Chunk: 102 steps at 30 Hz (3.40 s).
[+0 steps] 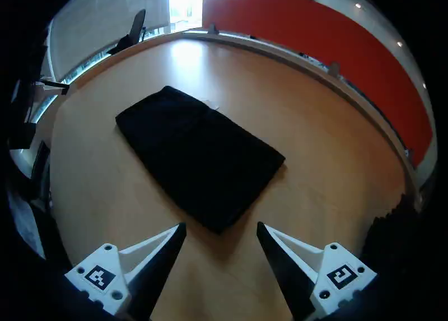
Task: Fold towel
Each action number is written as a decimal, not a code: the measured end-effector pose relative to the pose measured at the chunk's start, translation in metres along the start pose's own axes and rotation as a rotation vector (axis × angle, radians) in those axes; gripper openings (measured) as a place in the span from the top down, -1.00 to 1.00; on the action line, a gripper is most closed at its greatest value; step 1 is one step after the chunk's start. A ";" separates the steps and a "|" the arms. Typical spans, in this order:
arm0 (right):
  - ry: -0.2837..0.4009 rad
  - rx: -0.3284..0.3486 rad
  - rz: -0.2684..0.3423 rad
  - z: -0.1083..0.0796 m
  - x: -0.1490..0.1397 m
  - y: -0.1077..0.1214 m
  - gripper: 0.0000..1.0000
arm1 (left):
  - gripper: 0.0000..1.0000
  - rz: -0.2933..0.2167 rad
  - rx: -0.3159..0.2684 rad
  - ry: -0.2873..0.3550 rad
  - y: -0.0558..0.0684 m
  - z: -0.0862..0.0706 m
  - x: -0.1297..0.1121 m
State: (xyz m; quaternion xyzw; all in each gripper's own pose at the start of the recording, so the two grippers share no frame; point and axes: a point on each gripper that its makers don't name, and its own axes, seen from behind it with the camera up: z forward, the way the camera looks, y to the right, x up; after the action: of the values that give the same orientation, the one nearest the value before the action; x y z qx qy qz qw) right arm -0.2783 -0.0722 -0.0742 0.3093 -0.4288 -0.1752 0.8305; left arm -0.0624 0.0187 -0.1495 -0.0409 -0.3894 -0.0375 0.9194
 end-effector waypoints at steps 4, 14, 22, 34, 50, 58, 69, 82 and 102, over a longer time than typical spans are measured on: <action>-0.005 0.003 -0.002 0.001 -0.002 0.000 -0.95 | -0.68 -0.002 0.004 0.000 -0.001 -0.004 -0.001; -0.010 0.017 -0.013 0.005 -0.004 -0.002 -0.86 | -0.99 0.012 0.034 -0.016 -0.009 -0.008 -0.009; -0.024 0.020 -0.011 0.006 -0.008 0.000 -0.22 | -0.99 0.013 0.050 -0.026 -0.014 -0.011 -0.015; -0.023 0.052 -0.012 0.006 -0.005 -0.005 0.72 | -0.99 0.005 0.066 -0.027 -0.019 -0.013 -0.018; 0.024 0.030 -0.043 -0.004 0.027 -0.001 0.82 | -0.99 -0.002 0.069 -0.026 -0.019 -0.012 -0.017; 0.101 0.020 -0.098 -0.017 0.074 0.000 0.82 | -0.99 -0.004 0.068 -0.020 -0.018 -0.011 -0.012; 0.188 0.027 -0.198 -0.028 0.134 -0.008 0.84 | -0.99 -0.005 0.064 -0.009 -0.017 -0.010 -0.006; 0.201 0.063 -0.275 -0.023 0.158 -0.027 0.85 | -0.99 -0.031 0.064 -0.002 -0.020 -0.013 -0.005; 0.186 0.180 -0.407 0.015 0.195 -0.094 0.87 | -0.99 -0.108 0.104 0.035 -0.044 -0.038 -0.005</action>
State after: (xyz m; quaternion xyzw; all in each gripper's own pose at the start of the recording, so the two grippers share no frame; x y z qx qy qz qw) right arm -0.1822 -0.2562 -0.0122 0.4772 -0.2934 -0.2708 0.7829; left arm -0.0434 -0.0290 -0.1777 0.0289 -0.3766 -0.0673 0.9235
